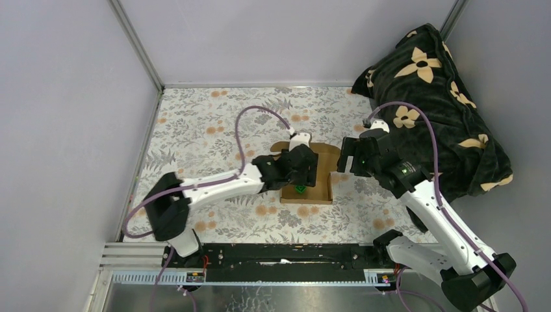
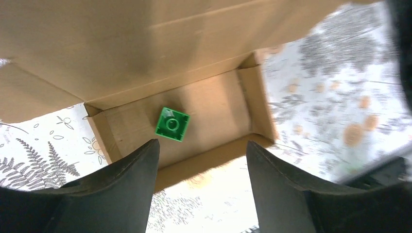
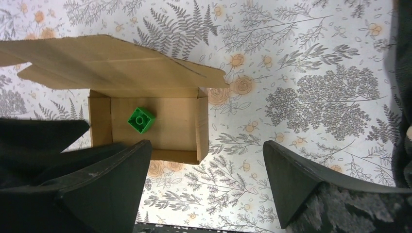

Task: Fold the paper box
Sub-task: Place the product in the paper box, then close the paper box at the center of the board.

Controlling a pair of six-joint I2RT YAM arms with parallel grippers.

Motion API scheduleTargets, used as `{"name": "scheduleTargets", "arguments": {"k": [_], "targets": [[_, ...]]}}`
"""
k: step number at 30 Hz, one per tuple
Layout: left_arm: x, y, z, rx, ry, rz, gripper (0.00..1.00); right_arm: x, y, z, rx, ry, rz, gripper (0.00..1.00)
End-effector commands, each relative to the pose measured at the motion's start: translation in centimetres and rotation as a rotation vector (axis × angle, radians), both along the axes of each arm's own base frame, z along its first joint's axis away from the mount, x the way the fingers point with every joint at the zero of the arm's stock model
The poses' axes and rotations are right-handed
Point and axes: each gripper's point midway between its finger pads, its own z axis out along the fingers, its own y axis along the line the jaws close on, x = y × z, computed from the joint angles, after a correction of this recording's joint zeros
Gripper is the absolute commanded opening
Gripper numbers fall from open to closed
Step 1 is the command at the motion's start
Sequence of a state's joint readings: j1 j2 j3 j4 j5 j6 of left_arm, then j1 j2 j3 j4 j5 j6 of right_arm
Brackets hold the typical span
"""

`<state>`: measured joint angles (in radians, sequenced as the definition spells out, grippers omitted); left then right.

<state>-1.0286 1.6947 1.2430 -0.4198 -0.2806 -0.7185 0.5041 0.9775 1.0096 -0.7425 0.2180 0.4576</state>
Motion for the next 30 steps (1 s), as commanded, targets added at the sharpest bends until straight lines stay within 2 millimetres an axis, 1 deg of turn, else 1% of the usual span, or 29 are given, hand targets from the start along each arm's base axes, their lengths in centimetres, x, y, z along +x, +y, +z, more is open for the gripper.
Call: {"name": "scheduleTargets", "arguments": {"k": [1, 3, 6, 8, 10, 14, 17, 19, 21, 22, 25, 27, 30], "targets": [[-0.4, 0.4, 8.5, -0.136, -0.134, -0.013, 0.73, 0.4, -1.6, 1.5, -0.003, -0.066, -0.063, 0.92], [-1.1, 1.9, 10.0, -0.152, -0.147, -0.002, 0.73, 0.1, -2.3, 0.9, -0.034, -0.044, -0.092, 0.92], [-2.0, 4.6, 9.4, -0.128, -0.140, 0.040, 0.73, -0.3, -3.0, -0.8, -0.058, -0.005, -0.138, 0.93], [-2.8, 6.0, 8.1, -0.122, -0.117, 0.066, 0.73, -0.7, -3.4, -2.0, -0.050, 0.012, -0.178, 0.94], [-3.7, 7.1, 6.3, -0.119, -0.081, 0.084, 0.72, -1.0, -3.5, -3.1, -0.022, 0.009, -0.219, 0.94], [-5.5, 8.7, 3.3, -0.135, -0.032, 0.104, 0.68, -1.8, -3.9, -5.8, -0.014, 0.050, -0.268, 0.92], [-6.3, 9.3, 1.3, -0.133, -0.004, 0.106, 0.60, -2.3, -3.7, -8.0, -0.008, 0.113, -0.295, 0.88], [-6.6, 9.8, 0.4, -0.128, 0.005, 0.114, 0.54, -2.5, -3.2, -9.1, 0.014, 0.147, -0.304, 0.85], [-6.6, 10.3, -0.4, -0.121, 0.001, 0.130, 0.52, -2.2, -2.6, -10.0, 0.041, 0.149, -0.306, 0.83], [-6.6, 10.7, -0.9, -0.111, -0.001, 0.141, 0.51, -2.1, -2.6, -10.4, 0.044, 0.150, -0.309, 0.82], [-6.3, 10.8, -2.1, -0.099, 0.002, 0.156, 0.51, -1.8, -2.4, -11.5, 0.034, 0.166, -0.309, 0.81], [-6.2, 10.3, -2.9, -0.095, 0.014, 0.156, 0.52, -1.6, -2.1, -12.1, 0.032, 0.177, -0.300, 0.80], [-6.1, 9.2, -4.3, -0.102, 0.041, 0.147, 0.52, -1.2, -1.5, -13.1, 0.036, 0.191, -0.284, 0.79]]}}
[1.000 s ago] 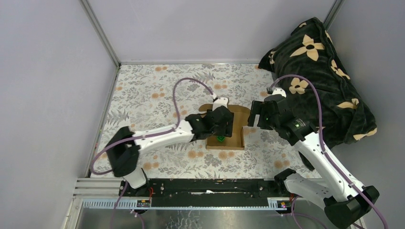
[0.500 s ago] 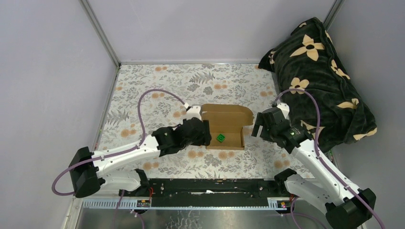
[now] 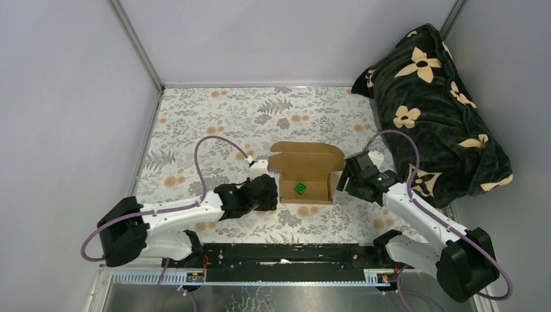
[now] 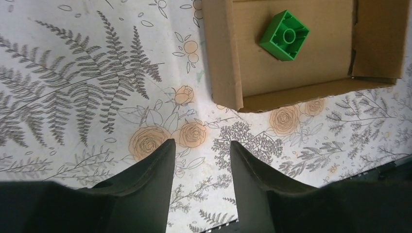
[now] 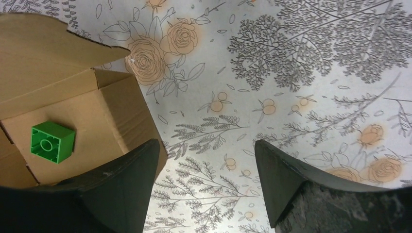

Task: Fold the paper box
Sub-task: Close the paper box at the center of the board.

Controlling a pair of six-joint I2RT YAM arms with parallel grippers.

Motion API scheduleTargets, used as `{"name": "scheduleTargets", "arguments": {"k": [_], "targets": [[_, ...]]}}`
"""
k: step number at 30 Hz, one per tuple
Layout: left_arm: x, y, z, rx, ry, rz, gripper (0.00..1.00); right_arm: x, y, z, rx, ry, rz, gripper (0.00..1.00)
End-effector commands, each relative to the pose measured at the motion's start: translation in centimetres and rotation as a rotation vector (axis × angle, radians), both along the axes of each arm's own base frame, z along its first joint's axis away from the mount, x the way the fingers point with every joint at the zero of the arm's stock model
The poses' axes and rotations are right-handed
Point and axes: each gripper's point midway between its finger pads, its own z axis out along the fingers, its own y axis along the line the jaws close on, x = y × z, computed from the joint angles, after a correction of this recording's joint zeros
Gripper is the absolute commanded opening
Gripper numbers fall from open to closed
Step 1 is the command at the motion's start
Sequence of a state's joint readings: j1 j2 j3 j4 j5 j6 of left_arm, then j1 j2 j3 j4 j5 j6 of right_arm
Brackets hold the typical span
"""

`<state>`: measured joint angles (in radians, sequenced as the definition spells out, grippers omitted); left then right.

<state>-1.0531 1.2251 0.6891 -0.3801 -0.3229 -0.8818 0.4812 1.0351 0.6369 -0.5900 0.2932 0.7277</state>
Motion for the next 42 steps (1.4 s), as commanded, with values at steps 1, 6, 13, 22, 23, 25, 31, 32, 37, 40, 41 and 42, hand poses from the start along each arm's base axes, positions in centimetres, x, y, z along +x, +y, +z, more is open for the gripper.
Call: {"name": "scheduleTargets", "arguments": {"k": [1, 6, 13, 22, 23, 25, 31, 32, 37, 40, 41, 42], "targets": [[1.2, -2.4, -1.0, -0.072, -0.007, 0.024, 0.51, 1.7, 1.3, -0.4, 0.053, -0.036, -0.003, 0.79], [1.1, -3.7, -2.2, -0.120, 0.026, 0.032, 0.52, 2.2, 2.3, -1.5, 0.082, -0.023, 0.017, 0.77], [2.3, -3.1, -3.5, -0.065, 0.001, 0.086, 0.52, 3.4, 4.0, -2.8, 0.122, -0.005, 0.042, 0.76], [4.5, -1.6, -4.8, -0.003, -0.011, 0.144, 0.52, 6.0, 5.6, -2.9, 0.135, -0.009, 0.065, 0.76], [4.8, -1.4, -4.8, 0.001, -0.014, 0.149, 0.52, 6.3, 5.8, -2.9, 0.137, -0.012, 0.068, 0.76], [5.4, -1.1, -4.7, 0.006, -0.021, 0.155, 0.52, 7.0, 6.2, -2.9, 0.137, -0.013, 0.073, 0.76], [7.2, -0.2, -4.2, 0.024, -0.036, 0.178, 0.52, 9.6, 7.8, -2.5, 0.143, -0.022, 0.101, 0.76], [7.5, 0.0, -4.2, 0.024, -0.038, 0.183, 0.53, 10.1, 8.0, -2.4, 0.143, -0.027, 0.106, 0.76], [9.5, 1.6, -3.8, 0.031, -0.053, 0.200, 0.54, 12.3, 9.6, -2.0, 0.166, -0.051, 0.141, 0.76], [10.4, 2.0, -3.0, 0.032, -0.073, 0.194, 0.55, 13.4, 10.4, -1.6, 0.175, -0.073, 0.172, 0.77], [10.5, 2.1, -2.7, 0.029, -0.080, 0.191, 0.55, 13.8, 10.5, -1.4, 0.177, -0.084, 0.186, 0.77], [10.5, 2.0, -2.4, 0.028, -0.084, 0.183, 0.56, 13.9, 10.6, -1.3, 0.173, -0.083, 0.199, 0.77]]}}
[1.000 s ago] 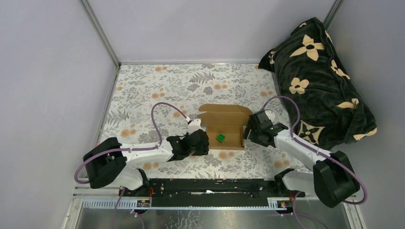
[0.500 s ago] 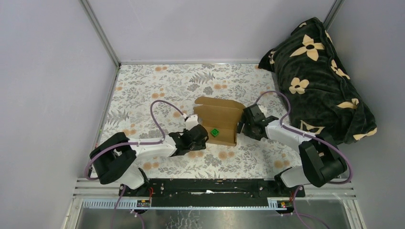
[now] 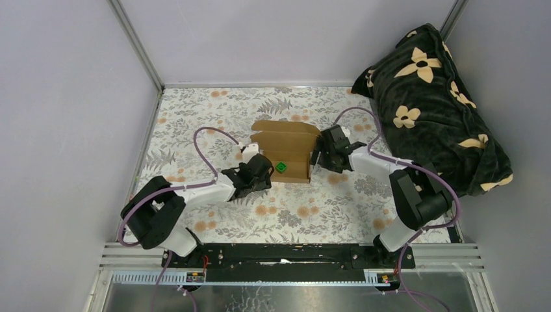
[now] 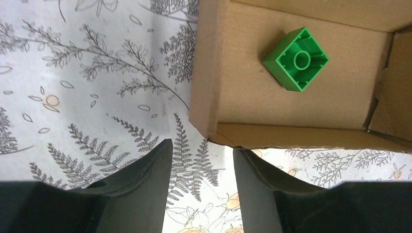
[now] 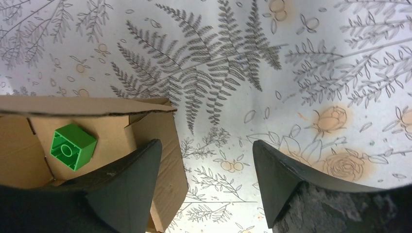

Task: Fold the paper box
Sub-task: Close the paper box at the center of the board.

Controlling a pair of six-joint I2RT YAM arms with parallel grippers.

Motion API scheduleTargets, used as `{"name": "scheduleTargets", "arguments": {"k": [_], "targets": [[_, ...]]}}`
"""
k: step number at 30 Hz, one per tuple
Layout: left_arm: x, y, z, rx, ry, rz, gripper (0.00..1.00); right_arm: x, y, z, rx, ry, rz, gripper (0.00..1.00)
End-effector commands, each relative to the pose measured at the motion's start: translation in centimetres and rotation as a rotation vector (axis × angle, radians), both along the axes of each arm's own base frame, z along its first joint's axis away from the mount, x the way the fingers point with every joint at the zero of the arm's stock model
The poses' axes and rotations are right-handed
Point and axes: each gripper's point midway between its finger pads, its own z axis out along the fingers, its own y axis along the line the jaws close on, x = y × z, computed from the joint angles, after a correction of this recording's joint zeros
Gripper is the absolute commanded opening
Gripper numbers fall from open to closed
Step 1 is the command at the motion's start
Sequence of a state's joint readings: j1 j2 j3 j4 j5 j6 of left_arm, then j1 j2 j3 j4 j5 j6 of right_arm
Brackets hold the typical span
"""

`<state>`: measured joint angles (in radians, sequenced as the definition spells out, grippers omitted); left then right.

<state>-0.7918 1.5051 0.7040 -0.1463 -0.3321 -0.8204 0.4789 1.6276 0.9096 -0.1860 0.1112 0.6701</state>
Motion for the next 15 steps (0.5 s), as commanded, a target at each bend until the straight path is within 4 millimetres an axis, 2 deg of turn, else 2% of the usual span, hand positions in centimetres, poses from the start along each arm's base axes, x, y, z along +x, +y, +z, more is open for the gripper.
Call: {"name": "scheduleTargets", "arguments": {"k": [1, 4, 6, 8, 10, 13, 15], "targets": [[1.8, -0.9, 2.9, -0.029, -0.085, -0.043, 0.57, 2.7, 1.1, 2.1, 0.018, -0.071, 0.059, 0.77], [1.0, -0.3, 4.2, -0.033, -0.077, -0.042, 0.57, 1.8, -0.1, 2.8, -0.014, -0.056, 0.066, 0.78], [0.1, 1.0, 5.3, -0.018, -0.071, -0.024, 0.58, 0.7, -1.1, 3.6, -0.040, -0.063, 0.083, 0.79], [-0.6, 1.8, 7.2, -0.021, -0.088, -0.026, 0.61, -0.3, -1.7, 4.8, -0.059, -0.080, 0.135, 0.80], [-0.8, 1.8, 9.9, -0.053, -0.135, -0.065, 0.65, -1.3, -1.4, 6.4, -0.055, -0.120, 0.257, 0.81], [-0.1, 1.7, 13.8, -0.066, -0.201, -0.141, 0.72, -1.9, -0.6, 9.4, -0.044, -0.214, 0.412, 0.84], [1.4, 2.6, 15.5, -0.028, -0.227, -0.148, 0.73, -1.5, -0.1, 11.3, -0.051, -0.290, 0.494, 0.85]]}}
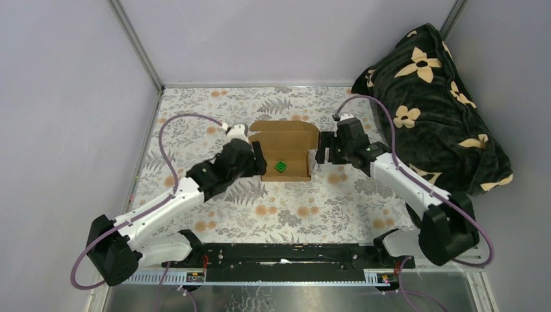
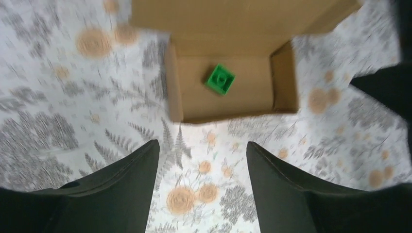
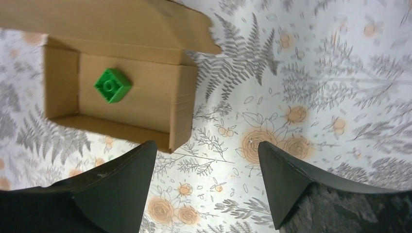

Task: Fold the paper box
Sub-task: Close the paper box at the center of the board.

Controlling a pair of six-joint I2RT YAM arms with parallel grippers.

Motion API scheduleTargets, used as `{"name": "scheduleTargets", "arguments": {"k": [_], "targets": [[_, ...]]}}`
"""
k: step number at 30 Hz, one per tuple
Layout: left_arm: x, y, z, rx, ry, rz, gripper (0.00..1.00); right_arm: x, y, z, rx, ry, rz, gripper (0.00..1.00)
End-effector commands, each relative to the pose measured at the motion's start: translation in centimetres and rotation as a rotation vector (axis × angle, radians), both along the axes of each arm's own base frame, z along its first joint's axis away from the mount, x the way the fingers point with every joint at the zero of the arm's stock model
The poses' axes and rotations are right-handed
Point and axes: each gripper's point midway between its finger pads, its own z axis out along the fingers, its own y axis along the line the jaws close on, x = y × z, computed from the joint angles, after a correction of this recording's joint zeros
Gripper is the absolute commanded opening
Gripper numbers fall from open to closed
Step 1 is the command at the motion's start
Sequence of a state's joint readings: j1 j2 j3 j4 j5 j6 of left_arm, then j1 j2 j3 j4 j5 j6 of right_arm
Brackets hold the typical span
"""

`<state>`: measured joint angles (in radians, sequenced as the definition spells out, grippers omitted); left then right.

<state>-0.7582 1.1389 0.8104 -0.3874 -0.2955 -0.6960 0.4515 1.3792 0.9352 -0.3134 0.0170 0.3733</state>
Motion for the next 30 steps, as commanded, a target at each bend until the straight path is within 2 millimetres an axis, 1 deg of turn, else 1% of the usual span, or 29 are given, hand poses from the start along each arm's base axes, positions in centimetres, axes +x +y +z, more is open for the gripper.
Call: {"name": "scheduleTargets", "arguments": {"k": [1, 3, 6, 8, 9, 11, 13, 15, 17, 20, 23, 25, 28, 30], "targets": [[2.5, 1.4, 4.1, 0.084, -0.074, -0.068, 0.74, 0.1, 1.0, 4.5, -0.028, -0.164, 0.257, 0.85], [4.3, 1.8, 5.3, 0.085, -0.098, -0.086, 0.78, 1.4, 0.9, 5.9, -0.063, -0.220, 0.284, 0.83], [6.9, 2.7, 6.4, 0.105, -0.125, -0.101, 0.91, 3.6, 0.9, 6.9, -0.116, -0.276, 0.332, 0.80], [8.3, 3.0, 7.0, 0.126, -0.151, -0.138, 0.97, 4.8, 1.6, 7.0, -0.118, -0.294, 0.399, 0.72], [8.9, 3.3, 7.3, 0.137, -0.151, -0.144, 0.98, 5.4, 1.9, 7.0, -0.115, -0.295, 0.427, 0.69], [10.1, 4.1, 7.8, 0.162, -0.153, -0.160, 0.98, 6.7, 2.2, 6.6, -0.136, -0.278, 0.459, 0.68], [11.3, 4.9, 8.4, 0.192, -0.166, -0.169, 0.98, 8.2, 2.3, 7.1, -0.152, -0.287, 0.474, 0.70], [12.0, 5.6, 8.6, 0.205, -0.175, -0.190, 0.98, 8.9, 2.8, 7.7, -0.120, -0.298, 0.517, 0.71], [12.5, 5.7, 8.6, 0.184, -0.187, -0.233, 0.98, 9.5, 2.6, 8.1, -0.103, -0.297, 0.543, 0.72], [13.0, 5.5, 7.9, 0.191, -0.199, -0.302, 0.98, 10.1, 2.4, 8.3, -0.074, -0.288, 0.593, 0.71], [13.2, 5.2, 6.4, 0.209, -0.186, -0.385, 0.92, 10.2, 2.3, 8.1, -0.048, -0.261, 0.636, 0.69], [13.0, 5.0, 5.2, 0.217, -0.165, -0.427, 0.90, 9.8, 2.6, 7.7, -0.027, -0.247, 0.666, 0.69], [12.7, 4.0, 5.1, 0.178, -0.162, -0.480, 0.88, 9.0, 3.3, 7.4, 0.023, -0.229, 0.710, 0.67], [12.7, 3.7, 5.0, 0.170, -0.161, -0.501, 0.88, 8.5, 3.8, 7.2, 0.056, -0.213, 0.735, 0.65]]}}
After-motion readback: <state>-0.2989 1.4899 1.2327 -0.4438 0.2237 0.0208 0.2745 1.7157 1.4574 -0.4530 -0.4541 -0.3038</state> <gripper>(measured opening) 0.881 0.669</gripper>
